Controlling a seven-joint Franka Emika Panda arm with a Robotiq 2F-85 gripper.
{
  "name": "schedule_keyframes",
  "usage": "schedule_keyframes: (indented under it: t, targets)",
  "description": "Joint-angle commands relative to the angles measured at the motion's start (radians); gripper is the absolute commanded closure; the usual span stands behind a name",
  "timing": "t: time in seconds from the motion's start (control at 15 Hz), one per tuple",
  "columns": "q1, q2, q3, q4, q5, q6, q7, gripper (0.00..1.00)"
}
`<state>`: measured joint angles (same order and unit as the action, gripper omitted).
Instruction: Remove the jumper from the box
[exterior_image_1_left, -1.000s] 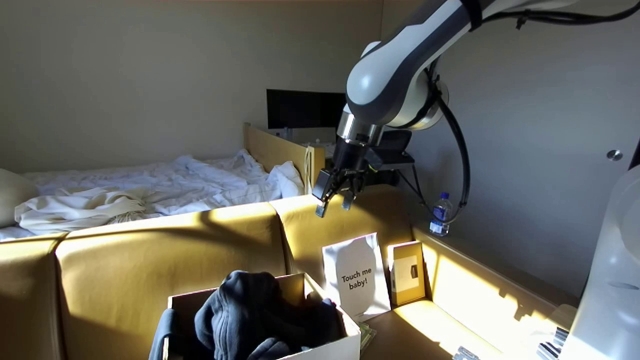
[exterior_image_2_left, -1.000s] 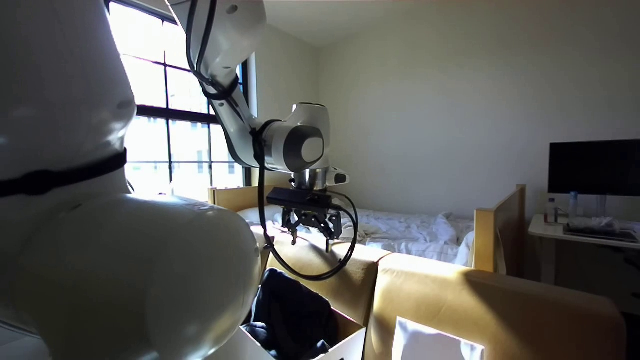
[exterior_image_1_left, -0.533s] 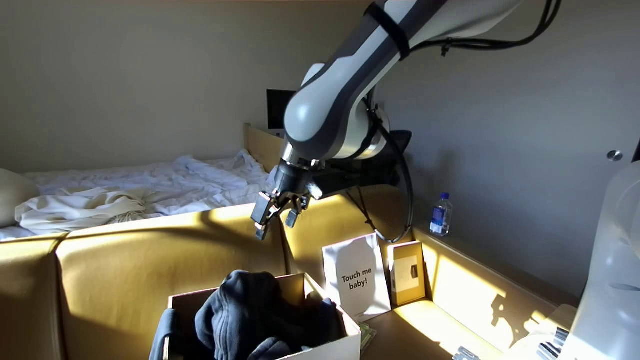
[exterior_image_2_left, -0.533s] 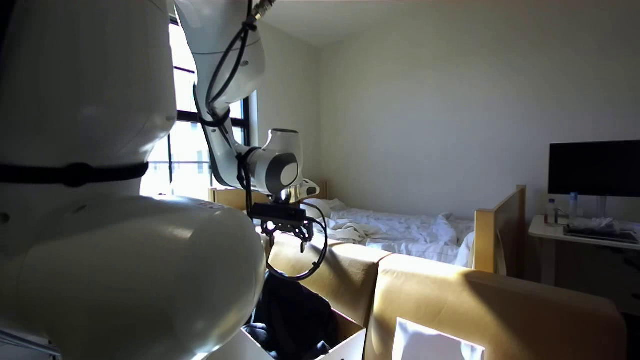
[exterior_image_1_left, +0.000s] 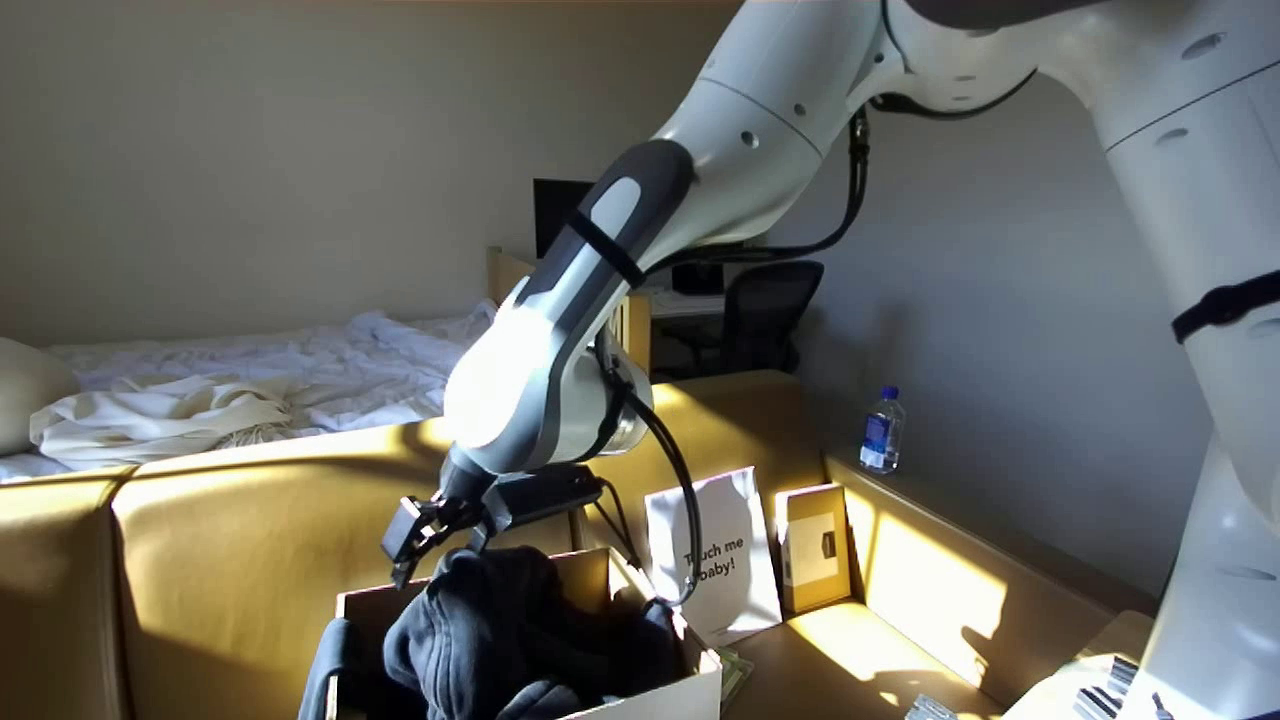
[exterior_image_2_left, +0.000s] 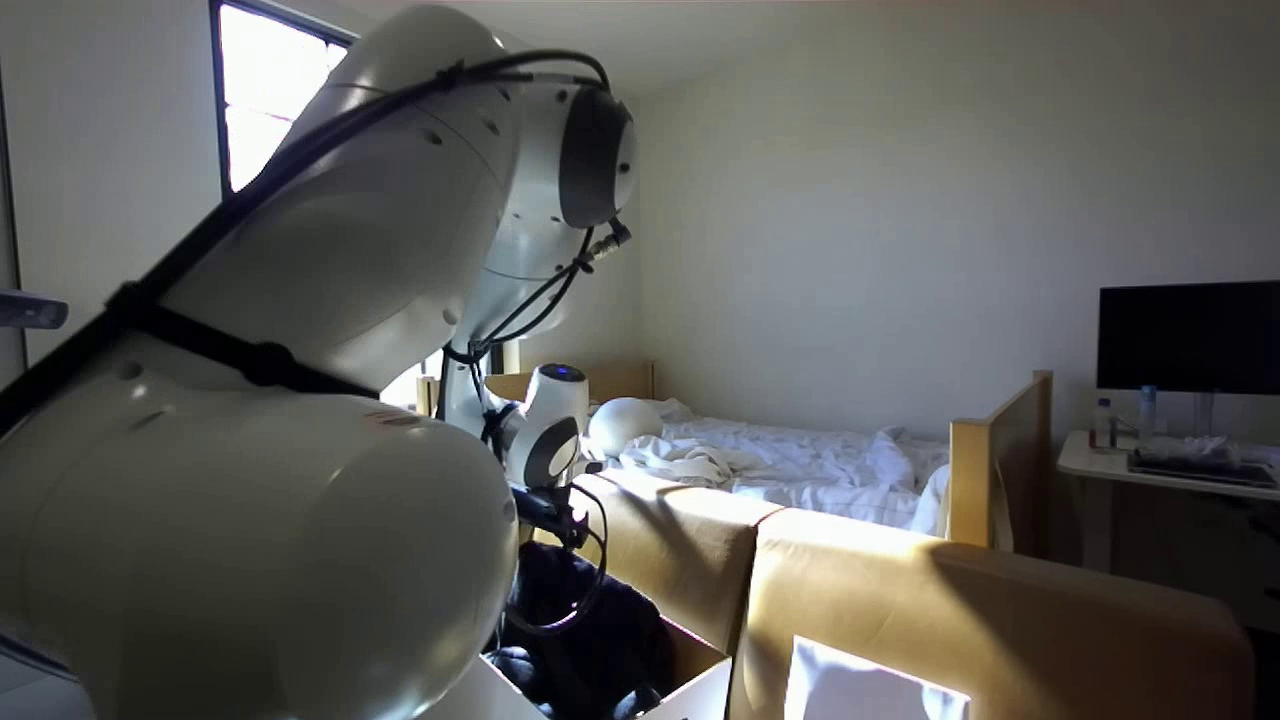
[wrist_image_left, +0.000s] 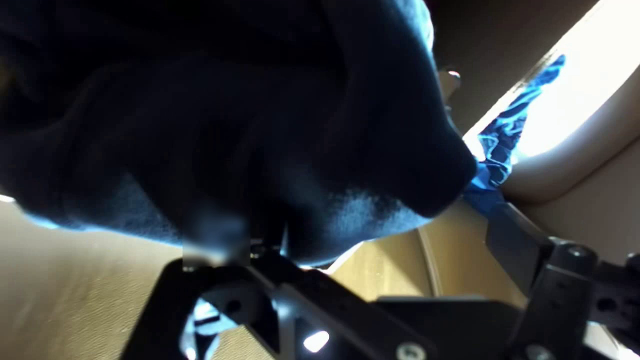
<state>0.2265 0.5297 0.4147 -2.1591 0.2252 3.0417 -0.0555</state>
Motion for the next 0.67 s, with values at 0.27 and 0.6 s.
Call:
schedule_keyframes:
  t: [0.27,0.6]
  targets:
    - [0.063,0.204,-0.046,0.214,-0.073,-0.143,0.067,0.00]
    - [0.123,0.236,-0.106,0.275,-0.114,-0.368,0.077,0.00]
